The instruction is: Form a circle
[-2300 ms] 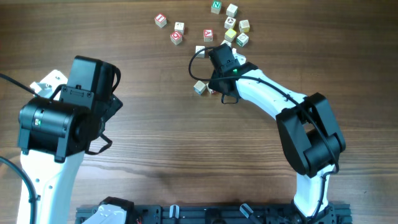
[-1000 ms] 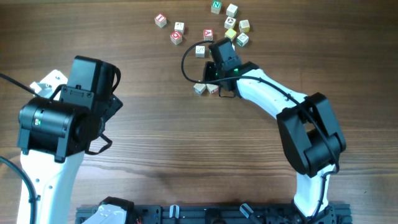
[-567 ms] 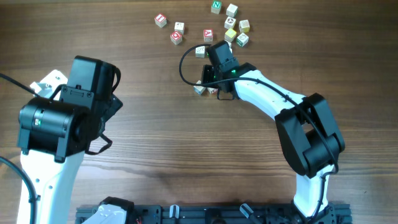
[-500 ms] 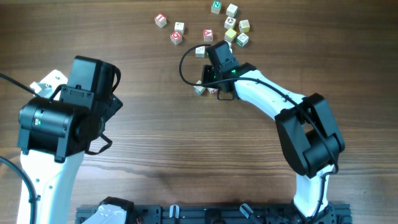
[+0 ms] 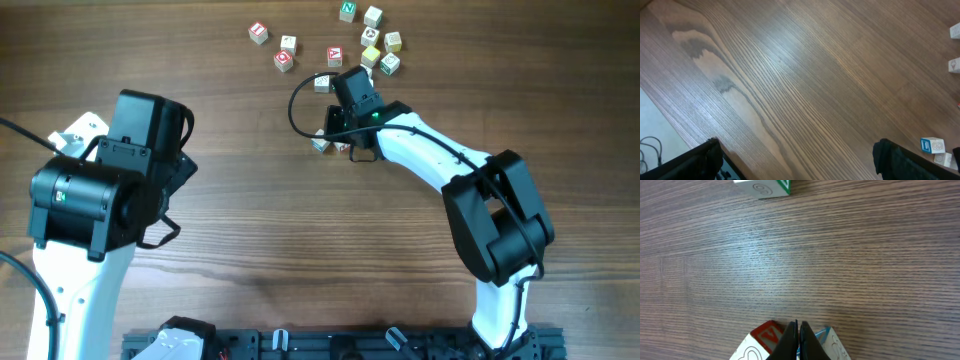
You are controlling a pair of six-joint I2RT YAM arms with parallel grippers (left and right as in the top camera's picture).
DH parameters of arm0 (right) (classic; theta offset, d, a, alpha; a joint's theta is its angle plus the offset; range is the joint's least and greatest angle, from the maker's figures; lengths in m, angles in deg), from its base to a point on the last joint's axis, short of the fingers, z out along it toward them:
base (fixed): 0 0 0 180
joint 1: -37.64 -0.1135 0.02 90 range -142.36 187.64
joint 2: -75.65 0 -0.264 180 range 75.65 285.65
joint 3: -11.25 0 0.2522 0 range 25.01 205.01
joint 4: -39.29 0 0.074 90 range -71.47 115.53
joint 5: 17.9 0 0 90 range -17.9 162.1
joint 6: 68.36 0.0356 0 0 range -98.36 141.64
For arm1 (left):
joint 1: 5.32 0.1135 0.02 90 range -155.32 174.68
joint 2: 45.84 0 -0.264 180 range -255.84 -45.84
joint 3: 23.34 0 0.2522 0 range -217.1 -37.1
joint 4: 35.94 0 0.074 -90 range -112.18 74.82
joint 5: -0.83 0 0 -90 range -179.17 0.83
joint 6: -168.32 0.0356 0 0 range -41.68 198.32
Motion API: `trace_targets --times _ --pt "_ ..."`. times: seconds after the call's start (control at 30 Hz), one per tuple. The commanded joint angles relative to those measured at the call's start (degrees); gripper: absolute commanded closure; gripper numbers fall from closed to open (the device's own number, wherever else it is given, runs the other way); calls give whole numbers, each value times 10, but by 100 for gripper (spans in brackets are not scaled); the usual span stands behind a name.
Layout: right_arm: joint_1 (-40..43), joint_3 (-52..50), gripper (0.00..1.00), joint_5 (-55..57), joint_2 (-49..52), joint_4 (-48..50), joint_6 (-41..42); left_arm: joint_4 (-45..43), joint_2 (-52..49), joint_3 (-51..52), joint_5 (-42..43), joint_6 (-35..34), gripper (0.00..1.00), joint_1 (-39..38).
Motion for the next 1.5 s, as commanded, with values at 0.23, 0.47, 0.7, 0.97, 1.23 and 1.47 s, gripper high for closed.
trace_targets --times 0.23,0.47,0.7,0.97,1.23,1.47 --pt "-8 12 95 -5 5 -1 -10 0 4 -2 -2 1 0 5" --pt "-7 12 95 7 5 23 -11 0 4 -2 -2 1 0 5" --pt "3 26 95 50 5 5 19 0 4 -2 -2 1 0 5" --pt "7 26 95 71 5 -18 50 0 4 -2 -2 1 0 5" --pt "6 26 96 70 5 -32 53 0 4 -2 -2 1 0 5" --pt "6 26 95 66 5 -33 55 0 4 -2 -2 1 0 5"
